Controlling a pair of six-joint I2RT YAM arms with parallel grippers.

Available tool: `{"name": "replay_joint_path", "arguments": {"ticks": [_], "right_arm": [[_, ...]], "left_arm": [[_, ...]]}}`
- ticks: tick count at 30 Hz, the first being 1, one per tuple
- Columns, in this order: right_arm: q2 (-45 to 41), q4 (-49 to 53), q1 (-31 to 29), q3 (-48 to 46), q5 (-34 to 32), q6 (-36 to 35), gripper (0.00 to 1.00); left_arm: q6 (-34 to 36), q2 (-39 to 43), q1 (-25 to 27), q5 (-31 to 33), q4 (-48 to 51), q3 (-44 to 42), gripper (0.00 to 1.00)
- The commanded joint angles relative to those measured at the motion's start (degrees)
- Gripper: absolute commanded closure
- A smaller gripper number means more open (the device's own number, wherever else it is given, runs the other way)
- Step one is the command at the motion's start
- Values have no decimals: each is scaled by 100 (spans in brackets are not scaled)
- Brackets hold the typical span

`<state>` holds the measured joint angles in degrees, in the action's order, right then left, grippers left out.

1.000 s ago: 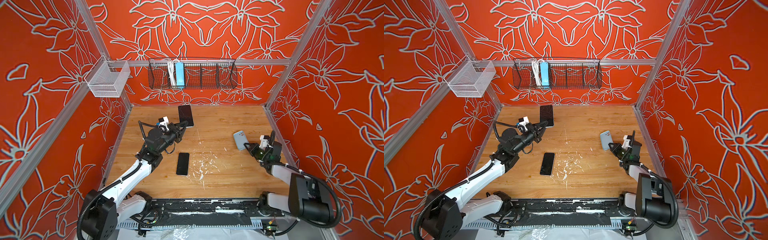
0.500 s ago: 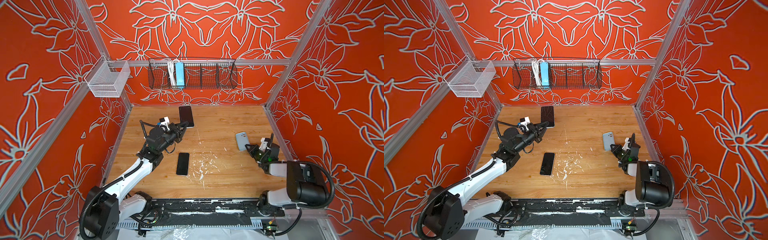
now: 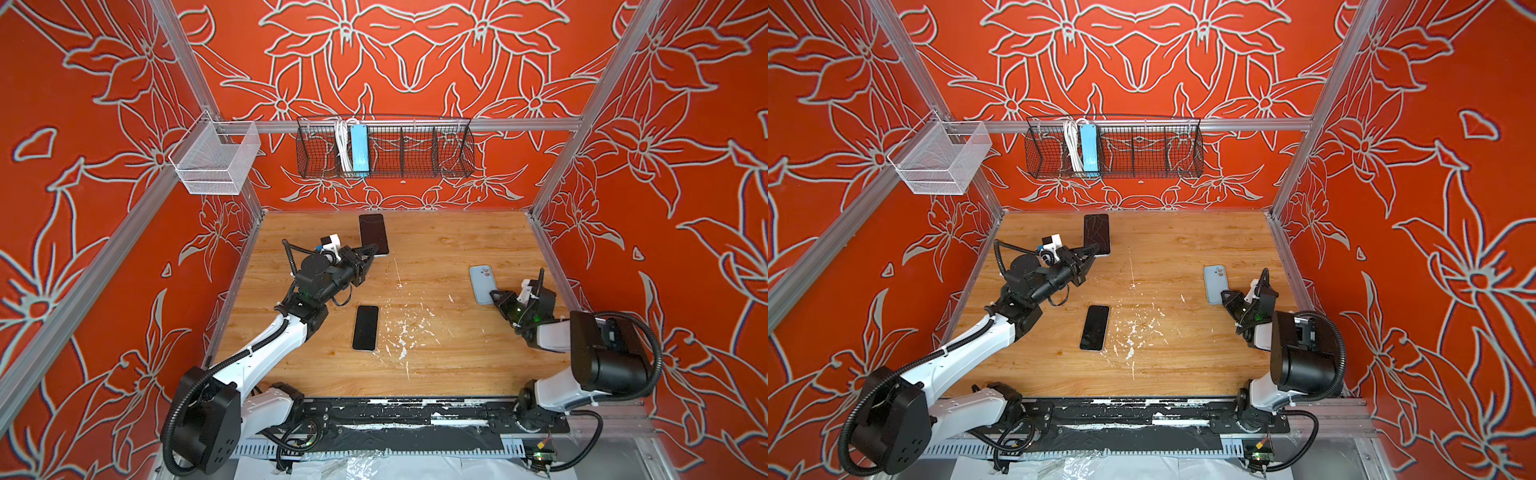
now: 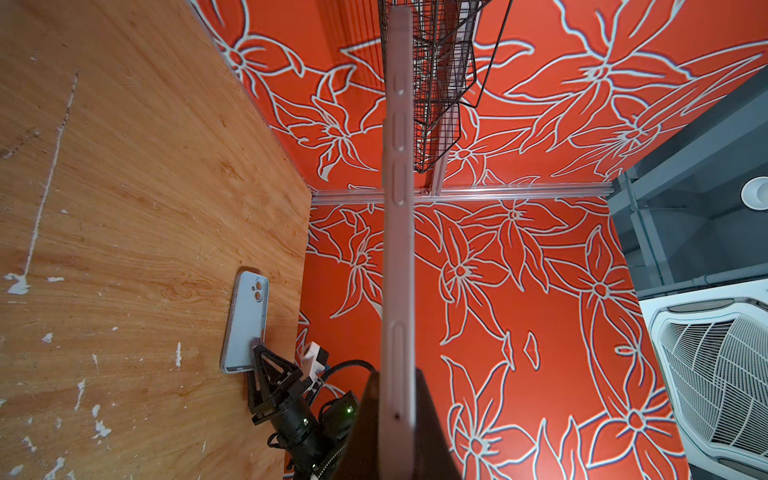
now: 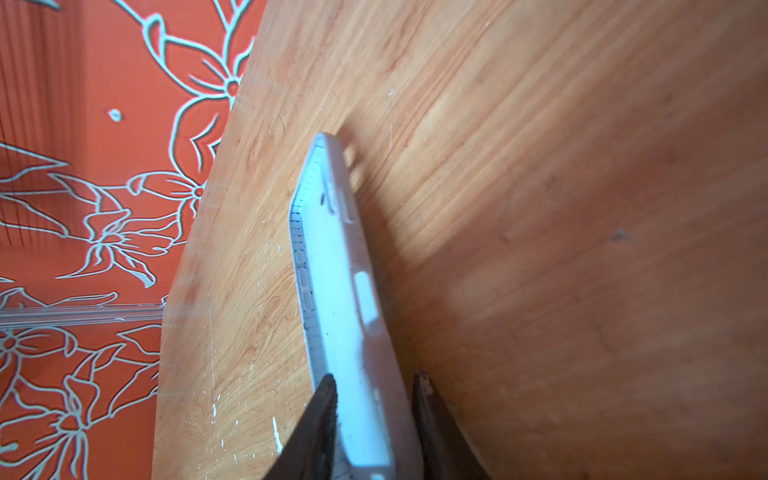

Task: Take the phone out of the phone case
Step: 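Lower the light-blue case onto the table with the right gripper and open, then raise the right gripper off the case while the left gripper lowers the phone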

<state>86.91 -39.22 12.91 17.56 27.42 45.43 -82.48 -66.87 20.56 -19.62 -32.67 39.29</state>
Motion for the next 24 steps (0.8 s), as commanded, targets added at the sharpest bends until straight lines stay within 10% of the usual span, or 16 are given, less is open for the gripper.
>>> {"name": "replay_joint_path", "arguments": {"ticks": [1,17,24], "right_arm": [[-167,186,19,63,-303,10,63],[-2049,2292,6,142,-1274,-348,41],[-2903,3709,-33,504,-1287,-980,2]], "left_arm": [[92,24,-34,-85,-517,64,100],[384,36,-34,-169,-405,103,100],[720,-250,5,-238,-361,113,100]]}}
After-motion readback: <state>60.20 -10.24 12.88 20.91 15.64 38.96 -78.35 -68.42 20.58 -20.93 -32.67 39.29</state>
